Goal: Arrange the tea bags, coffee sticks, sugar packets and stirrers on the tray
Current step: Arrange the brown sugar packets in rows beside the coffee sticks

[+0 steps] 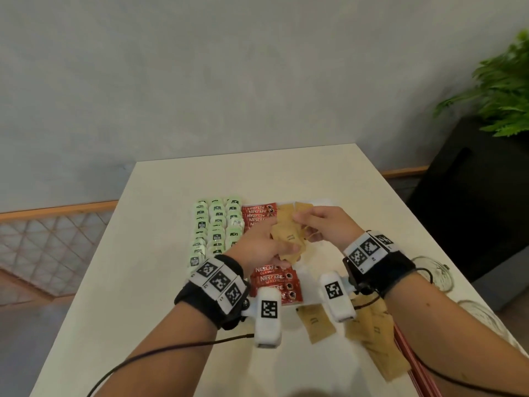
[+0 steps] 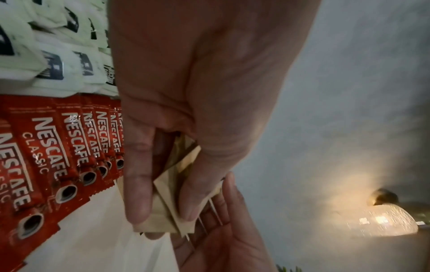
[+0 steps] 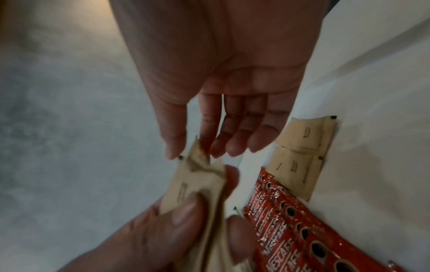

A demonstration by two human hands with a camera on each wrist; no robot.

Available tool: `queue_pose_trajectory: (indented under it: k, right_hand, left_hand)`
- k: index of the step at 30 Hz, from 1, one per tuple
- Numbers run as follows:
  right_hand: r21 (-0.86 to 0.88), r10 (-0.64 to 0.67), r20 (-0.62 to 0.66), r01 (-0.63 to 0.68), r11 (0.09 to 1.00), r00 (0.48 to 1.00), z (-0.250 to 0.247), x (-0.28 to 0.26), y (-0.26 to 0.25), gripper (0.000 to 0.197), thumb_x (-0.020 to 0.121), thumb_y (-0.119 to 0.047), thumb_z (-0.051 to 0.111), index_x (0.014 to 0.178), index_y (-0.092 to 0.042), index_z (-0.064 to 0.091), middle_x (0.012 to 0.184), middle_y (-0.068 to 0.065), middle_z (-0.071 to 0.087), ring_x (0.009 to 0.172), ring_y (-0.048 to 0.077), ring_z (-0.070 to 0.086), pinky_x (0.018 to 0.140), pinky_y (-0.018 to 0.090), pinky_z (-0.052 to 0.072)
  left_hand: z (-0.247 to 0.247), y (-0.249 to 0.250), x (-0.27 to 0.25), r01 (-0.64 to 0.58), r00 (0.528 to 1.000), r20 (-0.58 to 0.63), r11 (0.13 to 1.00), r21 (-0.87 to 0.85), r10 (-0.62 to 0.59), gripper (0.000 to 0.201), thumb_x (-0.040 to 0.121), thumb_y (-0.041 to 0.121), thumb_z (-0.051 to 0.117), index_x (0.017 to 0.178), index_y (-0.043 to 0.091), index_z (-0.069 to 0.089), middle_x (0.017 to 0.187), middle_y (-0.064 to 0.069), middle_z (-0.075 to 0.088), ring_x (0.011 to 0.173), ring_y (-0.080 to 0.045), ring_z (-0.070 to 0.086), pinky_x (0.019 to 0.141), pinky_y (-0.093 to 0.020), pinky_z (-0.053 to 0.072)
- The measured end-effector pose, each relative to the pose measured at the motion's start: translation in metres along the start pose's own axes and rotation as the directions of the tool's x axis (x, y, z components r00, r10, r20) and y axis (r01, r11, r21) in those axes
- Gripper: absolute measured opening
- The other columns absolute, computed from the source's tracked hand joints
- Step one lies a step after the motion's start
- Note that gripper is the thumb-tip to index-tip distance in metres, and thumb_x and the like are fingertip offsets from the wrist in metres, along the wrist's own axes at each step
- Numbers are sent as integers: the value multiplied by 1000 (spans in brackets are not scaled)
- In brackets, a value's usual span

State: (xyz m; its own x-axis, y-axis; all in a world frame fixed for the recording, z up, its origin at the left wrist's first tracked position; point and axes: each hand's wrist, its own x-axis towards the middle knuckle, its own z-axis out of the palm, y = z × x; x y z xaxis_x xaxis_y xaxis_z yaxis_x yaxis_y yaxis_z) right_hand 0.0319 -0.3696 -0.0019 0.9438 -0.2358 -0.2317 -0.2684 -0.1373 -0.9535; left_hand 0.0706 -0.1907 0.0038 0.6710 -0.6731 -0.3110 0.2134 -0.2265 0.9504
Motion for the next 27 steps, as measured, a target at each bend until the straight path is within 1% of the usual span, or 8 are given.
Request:
queue_pose_trajectory:
  k: [4,9,13,16,19,23,25,27]
  right_hand:
    - [41,-45,-64,48,998,997,-5,-21,-2,8,86,-17,71,86,-9,72,77,8,65,60,10,58,59,22,53]
    - [234,-5,-157,42,971,988,-18,-45,-3,16,88,-10,68,94,5,66,78,16,61,54,12,58,53,20,55]
    - [183,2,-135,23,983,991,-22,-56,-4,19,89,-14,67,97,3,68,79,12,65,54,12,56,56,23,55]
    - [155,0,-117,18,988,993,-20,-62,-4,18,90,-14,66,96,3,69,76,10,65,52,12,54,52,21,52]
    - [152,-20,-140,41,987,990,-14,-64,-6,16,90,-9,66,95,6,66,69,13,62,48,11,56,49,19,52]
    - [298,-6,-154,52,953,988,-8,-64,-9,6,91,-3,61,94,2,59,76,18,67,61,17,70,59,24,59]
    - [332,16,-142,33,943,990,-4,-65,-8,3,93,-3,59,92,-1,57,80,18,69,68,21,72,62,26,60]
    - [276,38,-133,0,961,990,-1,-66,-4,6,92,-6,61,93,-1,59,85,14,70,71,19,72,62,25,60]
  left_hand:
    - [7,-1,-14,4,1000,17,1000,21,-4,45,83,1,74,122,15,58,107,-8,73,92,-23,74,71,-34,61]
    - [6,-16,-31,61,992,-102,991,-119,-73,32,87,3,70,115,12,60,108,-10,72,92,-23,73,71,-29,60]
    - [13,-26,-38,107,981,-133,964,-242,-142,20,97,7,57,116,5,59,109,-17,70,92,-27,73,74,-33,60]
    - [20,-24,-38,105,979,-132,940,-326,-155,25,100,15,52,122,3,56,109,-19,70,94,-30,72,79,-37,59]
    - [29,-18,-39,79,993,-58,943,-323,-103,33,98,27,58,122,5,60,109,-17,71,99,-29,71,83,-37,59]
    - [41,-22,-37,50,998,-21,934,-354,-62,40,89,19,70,124,3,59,111,-15,72,92,-25,72,75,-30,59]
    - [43,-24,-34,24,997,-59,928,-372,-49,36,88,14,71,121,5,61,112,-15,72,93,-24,72,72,-28,59]
    - [43,-25,-29,-18,991,-130,937,-350,-29,28,89,15,70,116,8,64,110,-12,73,95,-24,71,73,-29,59]
